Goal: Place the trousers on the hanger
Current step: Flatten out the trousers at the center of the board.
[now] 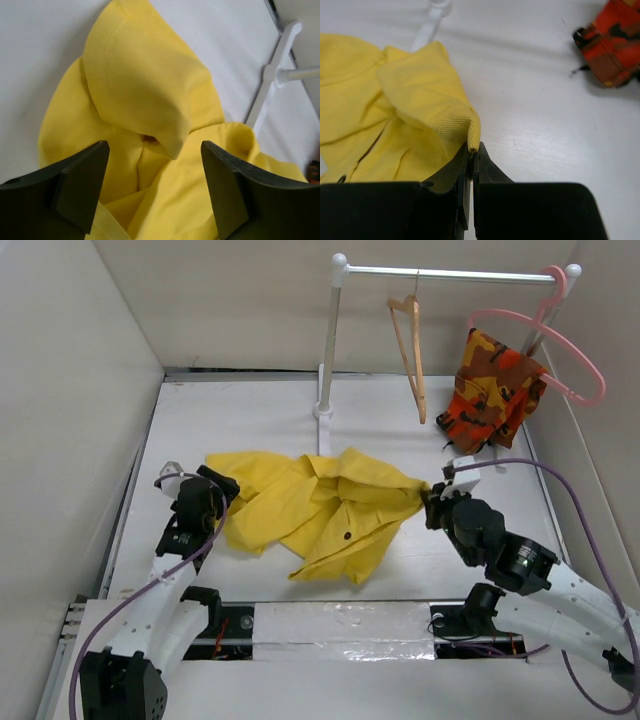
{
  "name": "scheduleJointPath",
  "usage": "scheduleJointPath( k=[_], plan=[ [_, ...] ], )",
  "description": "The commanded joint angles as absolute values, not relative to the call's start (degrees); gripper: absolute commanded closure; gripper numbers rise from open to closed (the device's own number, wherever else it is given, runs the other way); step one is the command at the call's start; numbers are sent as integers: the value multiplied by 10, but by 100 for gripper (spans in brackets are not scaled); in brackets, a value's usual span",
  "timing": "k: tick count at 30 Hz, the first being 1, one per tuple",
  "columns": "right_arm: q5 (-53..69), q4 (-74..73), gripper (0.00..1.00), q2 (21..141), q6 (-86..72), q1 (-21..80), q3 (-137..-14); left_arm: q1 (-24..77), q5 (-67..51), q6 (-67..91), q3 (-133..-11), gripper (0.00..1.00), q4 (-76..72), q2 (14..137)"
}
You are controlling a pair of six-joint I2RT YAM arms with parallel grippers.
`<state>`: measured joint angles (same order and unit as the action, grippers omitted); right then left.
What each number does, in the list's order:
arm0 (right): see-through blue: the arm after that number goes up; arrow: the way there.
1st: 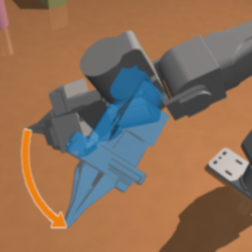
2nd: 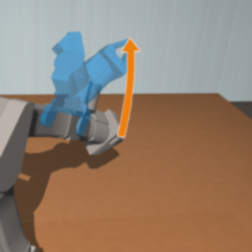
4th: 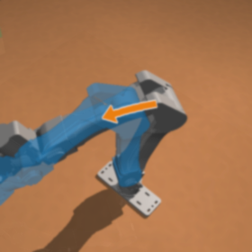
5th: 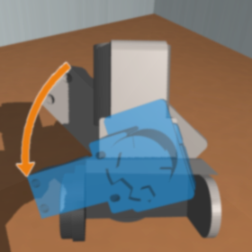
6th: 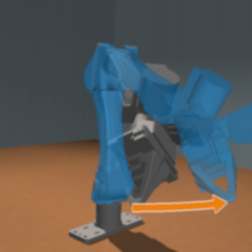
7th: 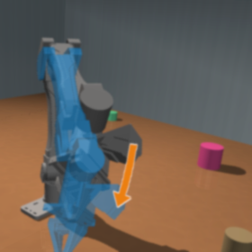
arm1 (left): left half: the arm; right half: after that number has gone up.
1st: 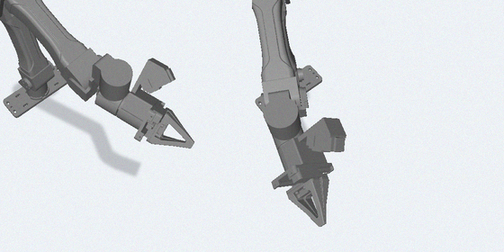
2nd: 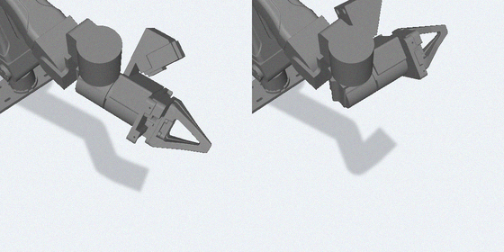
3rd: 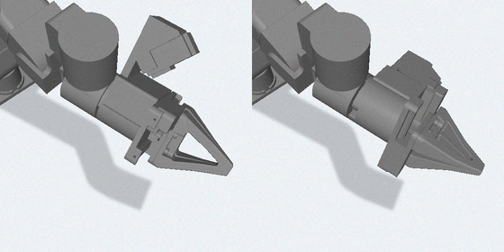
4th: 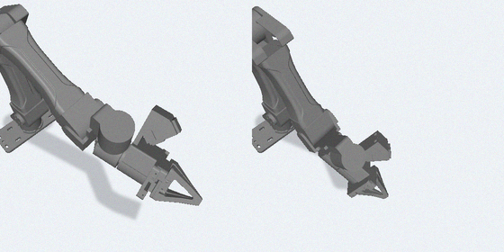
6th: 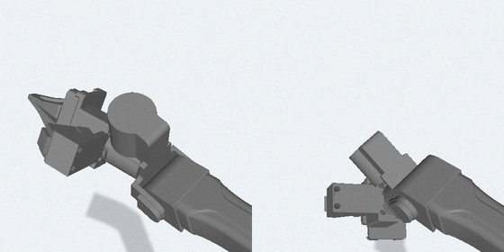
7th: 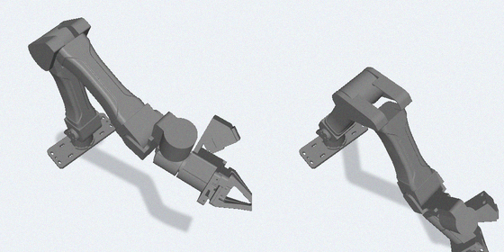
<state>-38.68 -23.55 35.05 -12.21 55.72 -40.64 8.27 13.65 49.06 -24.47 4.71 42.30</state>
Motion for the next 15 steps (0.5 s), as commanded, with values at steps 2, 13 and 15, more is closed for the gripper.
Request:
scheduleJointPath(
  k=[2, 13, 15],
  plan=[
    [-424, -303, 100, 305, -221, 483, -382, 83, 140, 489, -258, 25, -18, 457],
    [-239, -186, 100, 316, -152, 262, -348, 78, 149, 479, -310, 94, -96, 617],
    [-232, -178, 100, 319, -145, 242, -352, 78, 164, 485, -320, 100, -91, 620]
  ],
)
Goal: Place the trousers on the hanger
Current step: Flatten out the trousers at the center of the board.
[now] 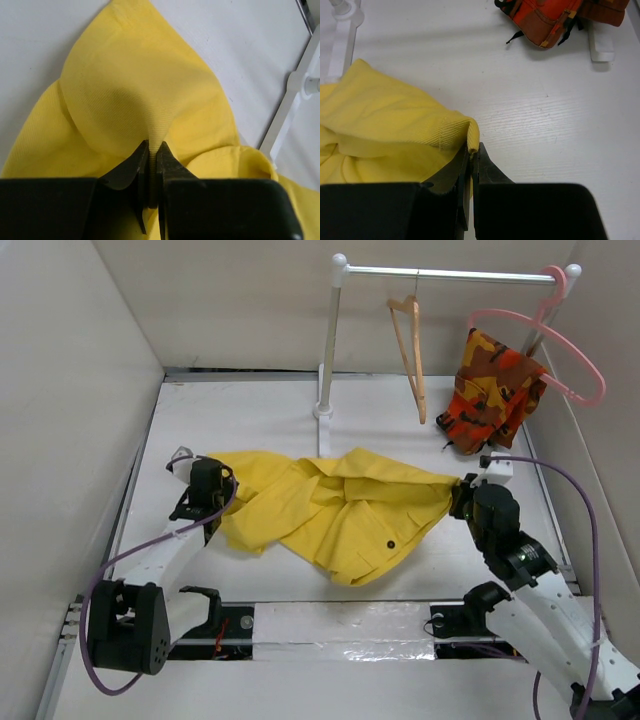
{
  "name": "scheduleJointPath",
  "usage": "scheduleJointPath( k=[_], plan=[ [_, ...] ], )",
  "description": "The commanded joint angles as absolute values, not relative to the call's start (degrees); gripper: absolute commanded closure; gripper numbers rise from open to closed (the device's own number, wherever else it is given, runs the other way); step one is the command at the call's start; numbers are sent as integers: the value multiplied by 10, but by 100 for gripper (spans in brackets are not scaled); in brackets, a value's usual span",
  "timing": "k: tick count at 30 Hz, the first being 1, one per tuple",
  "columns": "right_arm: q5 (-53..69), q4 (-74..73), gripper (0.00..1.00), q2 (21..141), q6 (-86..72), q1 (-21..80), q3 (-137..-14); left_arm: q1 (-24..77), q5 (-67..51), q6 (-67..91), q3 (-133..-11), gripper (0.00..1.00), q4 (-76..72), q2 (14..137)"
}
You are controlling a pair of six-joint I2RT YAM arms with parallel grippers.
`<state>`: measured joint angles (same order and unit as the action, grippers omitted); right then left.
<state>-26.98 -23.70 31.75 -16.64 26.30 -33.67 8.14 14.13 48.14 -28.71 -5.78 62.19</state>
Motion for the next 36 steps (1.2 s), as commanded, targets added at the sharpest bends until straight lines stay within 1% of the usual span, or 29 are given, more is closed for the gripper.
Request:
scheduleJointPath(
  k=[1, 4, 6, 7, 9, 12, 14, 15, 16, 18, 19, 20, 21, 22, 23, 24, 25, 27, 31, 33, 34, 36],
  plan=[
    [-234, -168, 100, 318, -137, 236, -352, 78, 183, 493, -332, 100, -91, 618],
    [-238, -145, 100, 325, -133, 211, -352, 67, 180, 497, -358, 100, -120, 629],
    [-223, -135, 100, 338, -131, 190, -354, 67, 167, 488, -395, 100, -101, 673],
    [-216, -134, 100, 354, -134, 184, -361, 75, 161, 484, -438, 100, -89, 691],
    [-216, -144, 100, 362, -139, 164, -373, 82, 170, 473, -472, 100, -70, 731],
    [-207, -121, 100, 357, -136, 149, -384, 88, 149, 459, -513, 100, -88, 771],
    [-204, -122, 100, 351, -136, 138, -402, 88, 132, 452, -563, 100, -71, 802],
    [-201, -124, 100, 349, -135, 133, -405, 88, 125, 440, -583, 97, -30, 836],
    [-196, -120, 100, 346, -135, 133, -405, 88, 121, 434, -616, 83, -12, 851],
    [-182, -109, 100, 345, -133, 133, -395, 93, 127, 429, -611, 70, -2, 847],
    [-169, -108, 100, 345, -133, 133, -390, 93, 130, 433, -564, 59, -7, 828],
    [-166, -112, 100, 345, -134, 133, -387, 93, 133, 437, -529, 55, -24, 803],
    [-162, -116, 100, 344, -132, 133, -377, 93, 141, 444, -497, 51, -39, 738],
    [-146, -105, 100, 343, -132, 133, -369, 93, 173, 452, -446, 44, -39, 701],
    [-141, -93, 100, 342, -132, 133, -360, 93, 186, 461, -425, 43, -33, 668],
    [-134, -87, 100, 342, -132, 133, -353, 93, 199, 466, -409, 38, -14, 602],
    [-130, -84, 100, 345, -132, 133, -347, 93, 221, 468, -383, 34, -4, 570],
    [-129, -84, 100, 345, -132, 148, -344, 93, 241, 486, -368, 32, 51, 502],
    [-132, -78, 100, 352, -128, 163, -339, 71, 218, 507, -332, 32, 116, 440],
    [-118, -83, 100, 350, -126, 163, -340, 71, 203, 510, -307, 32, 107, 420],
    [-106, -75, 100, 350, -127, 170, -338, 71, 188, 511, -287, 27, 101, 421],
    [-98, -70, 100, 354, -129, 171, -331, 71, 168, 510, -276, 27, 74, 445]
  ],
)
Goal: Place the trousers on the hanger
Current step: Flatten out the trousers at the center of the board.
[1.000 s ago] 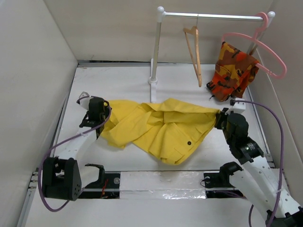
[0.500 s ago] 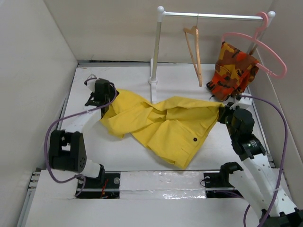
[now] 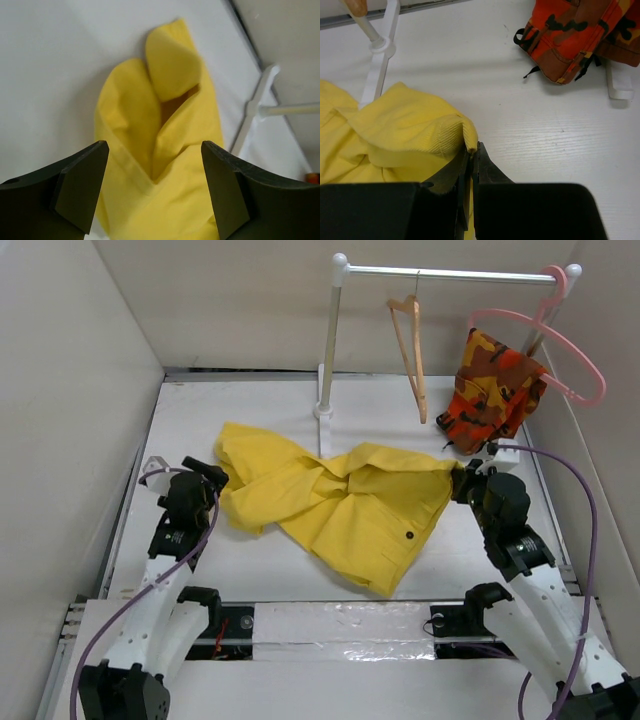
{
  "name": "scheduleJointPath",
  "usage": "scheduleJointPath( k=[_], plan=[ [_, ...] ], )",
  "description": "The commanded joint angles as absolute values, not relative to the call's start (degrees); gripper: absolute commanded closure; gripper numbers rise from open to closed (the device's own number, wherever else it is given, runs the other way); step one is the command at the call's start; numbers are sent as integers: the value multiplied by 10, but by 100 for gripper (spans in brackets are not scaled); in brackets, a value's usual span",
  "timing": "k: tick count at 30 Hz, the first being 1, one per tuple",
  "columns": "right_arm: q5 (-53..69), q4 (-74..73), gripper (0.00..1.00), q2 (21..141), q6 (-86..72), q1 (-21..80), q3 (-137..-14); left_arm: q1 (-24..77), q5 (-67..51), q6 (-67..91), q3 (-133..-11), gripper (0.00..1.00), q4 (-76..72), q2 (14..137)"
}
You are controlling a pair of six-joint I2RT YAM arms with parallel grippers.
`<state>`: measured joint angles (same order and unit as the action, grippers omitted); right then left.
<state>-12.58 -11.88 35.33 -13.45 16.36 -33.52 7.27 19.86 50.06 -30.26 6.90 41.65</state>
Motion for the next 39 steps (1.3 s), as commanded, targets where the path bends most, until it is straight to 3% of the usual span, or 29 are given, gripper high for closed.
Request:
scheduleJointPath(
  k=[1, 6, 9, 10, 11, 14, 19, 23, 26, 30, 35, 38, 39],
  plan=[
    [-94, -73, 100, 356, -128, 177, -332, 71, 151, 511, -274, 27, 65, 459],
    [-80, -87, 100, 359, -117, 177, -341, 71, 126, 503, -284, 34, -13, 528],
    [-77, -108, 100, 352, -112, 177, -345, 71, 121, 501, -279, 69, -39, 538],
    [-78, -106, 100, 345, -115, 177, -339, 71, 121, 501, -285, 92, -35, 539],
    [-79, -106, 100, 344, -116, 177, -337, 71, 124, 497, -289, 100, -26, 540],
    [-84, -133, 100, 331, -111, 177, -346, 71, 146, 492, -298, 100, 31, 512],
    [-47, -186, 100, 310, -92, 182, -375, 71, 223, 473, -358, 100, 173, 321],
    [-105, -179, 100, 291, -98, 182, -383, 71, 284, 439, -437, 100, 203, 257],
    [-174, -155, 100, 336, -123, 175, -381, 71, 294, 426, -475, 100, 161, 337],
    [-211, -56, 100, 430, -155, 129, -369, 71, 320, 418, -539, 100, 78, 535],
    [-213, 48, 100, 567, -171, 32, -409, 76, 361, 351, -744, 100, 55, 760],
    [-202, 73, 100, 644, -192, -10, -452, 71, 343, 329, -837, 86, 86, 891],
    [-200, 83, 100, 664, -192, -10, -461, 71, 332, 323, -858, 74, 97, 941]
  ],
)
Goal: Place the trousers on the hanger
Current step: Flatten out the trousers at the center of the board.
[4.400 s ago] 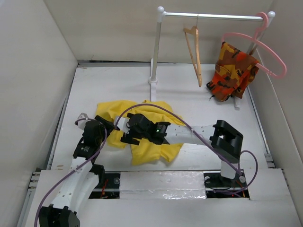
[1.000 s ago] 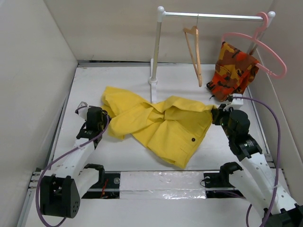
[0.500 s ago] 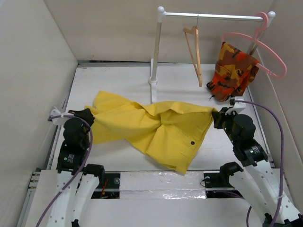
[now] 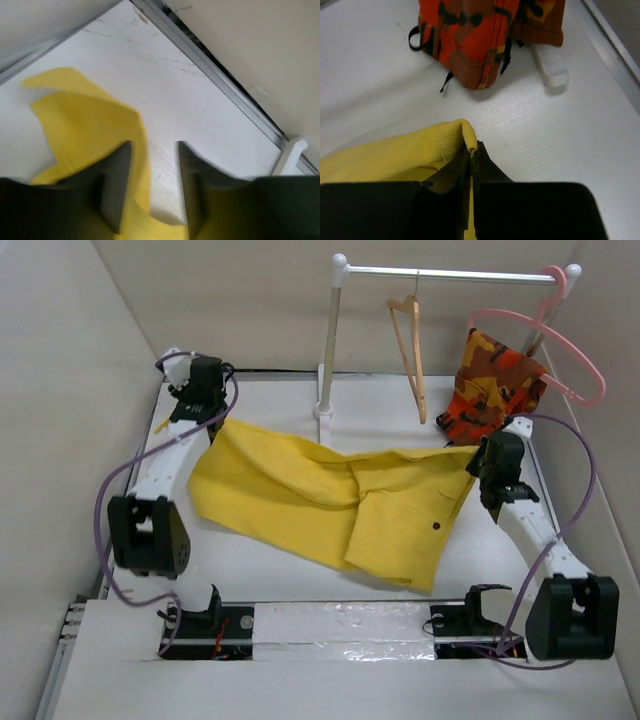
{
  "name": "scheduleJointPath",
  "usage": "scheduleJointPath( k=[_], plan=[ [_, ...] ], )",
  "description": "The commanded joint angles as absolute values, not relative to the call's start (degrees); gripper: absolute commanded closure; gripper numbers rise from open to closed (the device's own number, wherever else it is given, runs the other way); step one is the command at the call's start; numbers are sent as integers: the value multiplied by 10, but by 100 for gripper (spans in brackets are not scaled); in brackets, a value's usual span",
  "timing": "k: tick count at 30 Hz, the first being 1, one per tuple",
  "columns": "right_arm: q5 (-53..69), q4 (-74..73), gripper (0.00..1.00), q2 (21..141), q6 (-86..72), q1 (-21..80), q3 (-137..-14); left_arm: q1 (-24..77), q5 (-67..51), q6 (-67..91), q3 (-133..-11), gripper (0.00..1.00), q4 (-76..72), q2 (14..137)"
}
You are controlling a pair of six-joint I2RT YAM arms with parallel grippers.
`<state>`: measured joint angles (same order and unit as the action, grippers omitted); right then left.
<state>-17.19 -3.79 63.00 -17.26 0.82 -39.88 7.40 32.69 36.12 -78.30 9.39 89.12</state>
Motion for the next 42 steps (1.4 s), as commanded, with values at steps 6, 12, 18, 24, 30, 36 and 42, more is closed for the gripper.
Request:
scheduleJointPath(
  k=[6, 12, 18, 24, 30, 36, 42],
  plan=[
    [-129, 39, 34, 756, -181, -15, -508, 91, 316, 348, -816, 36, 115, 934],
    [-60, 86, 18, 651, -174, 64, -418, 119, 266, 452, -471, 38, -40, 740],
    [-53, 62, 100, 498, -155, 178, -331, 119, 319, 527, -305, 41, 5, 588],
    [-59, 32, 100, 458, -143, 342, -280, 89, 319, 555, -269, 39, 62, 526],
    [-33, 42, 74, 508, -105, 418, -292, 63, 298, 586, -257, 38, 55, 600],
    [-25, 31, 50, 586, -69, 495, -339, 44, 267, 576, -265, 39, -11, 686],
    [-53, 93, 50, 635, -76, 519, -328, 51, 286, 563, -346, 100, 29, 698]
  ],
)
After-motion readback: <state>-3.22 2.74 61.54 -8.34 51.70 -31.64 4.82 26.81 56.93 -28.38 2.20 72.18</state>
